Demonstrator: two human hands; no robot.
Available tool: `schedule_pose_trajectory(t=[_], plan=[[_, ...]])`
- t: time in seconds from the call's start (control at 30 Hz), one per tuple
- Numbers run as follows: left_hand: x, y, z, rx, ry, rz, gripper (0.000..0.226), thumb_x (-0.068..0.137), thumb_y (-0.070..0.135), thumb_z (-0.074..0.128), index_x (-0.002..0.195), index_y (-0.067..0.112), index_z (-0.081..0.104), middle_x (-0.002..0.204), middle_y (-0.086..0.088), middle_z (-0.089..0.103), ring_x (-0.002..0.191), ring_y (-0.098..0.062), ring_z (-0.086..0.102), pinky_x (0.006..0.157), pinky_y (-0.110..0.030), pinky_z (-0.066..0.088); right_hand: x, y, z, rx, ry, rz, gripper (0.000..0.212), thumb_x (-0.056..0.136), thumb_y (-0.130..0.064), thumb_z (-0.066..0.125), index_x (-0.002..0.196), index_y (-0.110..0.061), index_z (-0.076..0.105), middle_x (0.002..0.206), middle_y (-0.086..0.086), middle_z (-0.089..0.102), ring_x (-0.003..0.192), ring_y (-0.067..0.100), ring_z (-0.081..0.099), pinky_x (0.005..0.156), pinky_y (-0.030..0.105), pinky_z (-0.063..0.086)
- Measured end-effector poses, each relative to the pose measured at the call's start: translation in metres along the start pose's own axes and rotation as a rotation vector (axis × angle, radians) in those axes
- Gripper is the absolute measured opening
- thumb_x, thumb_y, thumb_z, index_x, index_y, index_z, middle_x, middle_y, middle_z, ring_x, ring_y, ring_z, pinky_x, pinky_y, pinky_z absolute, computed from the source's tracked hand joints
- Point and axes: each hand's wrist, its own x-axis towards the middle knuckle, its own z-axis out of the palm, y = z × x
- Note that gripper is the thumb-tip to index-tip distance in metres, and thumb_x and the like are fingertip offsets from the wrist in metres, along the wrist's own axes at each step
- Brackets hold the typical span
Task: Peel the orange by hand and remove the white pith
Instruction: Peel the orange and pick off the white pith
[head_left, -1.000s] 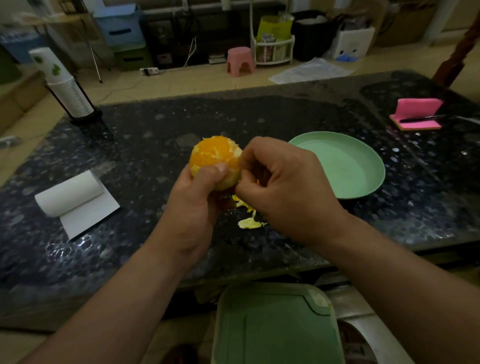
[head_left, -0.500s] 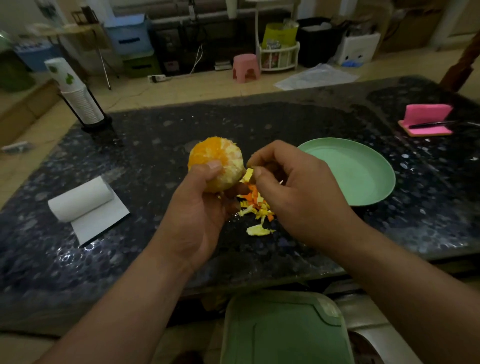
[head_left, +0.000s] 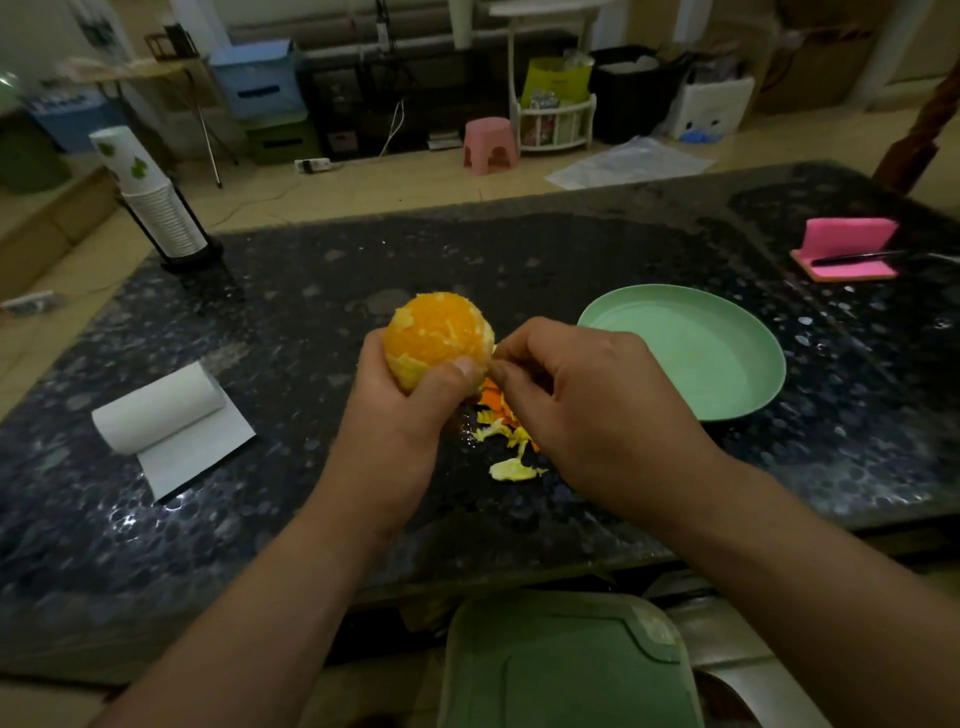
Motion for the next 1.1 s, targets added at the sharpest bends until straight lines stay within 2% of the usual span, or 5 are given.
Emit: schedule_pose_trajectory(t=[0.17, 0.3, 0.5, 0.63, 1.1], plan=[[-0.001, -0.003, 0.001, 0.050, -0.002, 0.011, 0.052, 0.073, 0.053, 0.072, 0.118, 0.032, 0.058, 0.108, 0.004, 0.070, 0.091, -0.011, 0.070, 0.072, -0.024, 0.056, -0.001, -0.001, 0.003, -0.053, 0.025, -0.020, 0.013, 0.101, -0.028, 0.063, 0.091, -0.021, 0.066, 0.072, -0.008, 0.062, 0.064, 0.014, 0.057, 0.059, 0.043, 0.052], [-0.001, 0.001, 0.006, -0.175, -0.027, -0.115, 0.062, 0.073, 0.044, 0.072, 0.127, 0.016, 0.063, 0.110, -0.006, 0.075, 0.090, -0.017, 0.071, 0.069, -0.028, 0.055, 0.000, 0.001, 0.003, 0.120, 0.049, 0.052, 0.009, 0.098, -0.025, 0.066, 0.090, -0.022, 0.068, 0.073, -0.008, 0.066, 0.066, 0.012, 0.062, 0.060, 0.042, 0.055], [0.000, 0.005, 0.007, -0.369, -0.071, -0.232, 0.046, 0.087, 0.037, 0.057, 0.123, 0.011, 0.069, 0.113, -0.016, 0.073, 0.091, -0.028, 0.066, 0.068, -0.033, 0.049, 0.000, 0.001, -0.001, 0.316, 0.008, 0.212, 0.016, 0.098, -0.012, 0.062, 0.098, -0.024, 0.072, 0.070, -0.008, 0.066, 0.058, 0.008, 0.058, 0.049, 0.018, 0.042], [0.000, 0.004, 0.004, -0.352, -0.093, -0.221, 0.040, 0.089, 0.039, 0.056, 0.117, 0.016, 0.072, 0.113, -0.013, 0.074, 0.092, -0.023, 0.068, 0.066, -0.029, 0.053, -0.001, -0.003, -0.002, 0.318, 0.007, 0.160, 0.002, 0.099, -0.025, 0.071, 0.101, -0.026, 0.071, 0.080, -0.012, 0.070, 0.075, 0.004, 0.068, 0.061, 0.014, 0.051], [-0.001, -0.002, 0.009, -0.147, 0.015, -0.109, 0.073, 0.071, 0.051, 0.073, 0.134, 0.017, 0.059, 0.115, -0.006, 0.074, 0.093, -0.018, 0.073, 0.068, -0.027, 0.055, 0.000, -0.003, 0.009, 0.076, 0.095, 0.078, 0.012, 0.096, -0.025, 0.071, 0.086, -0.022, 0.066, 0.071, -0.008, 0.066, 0.063, 0.010, 0.061, 0.059, 0.043, 0.055]])
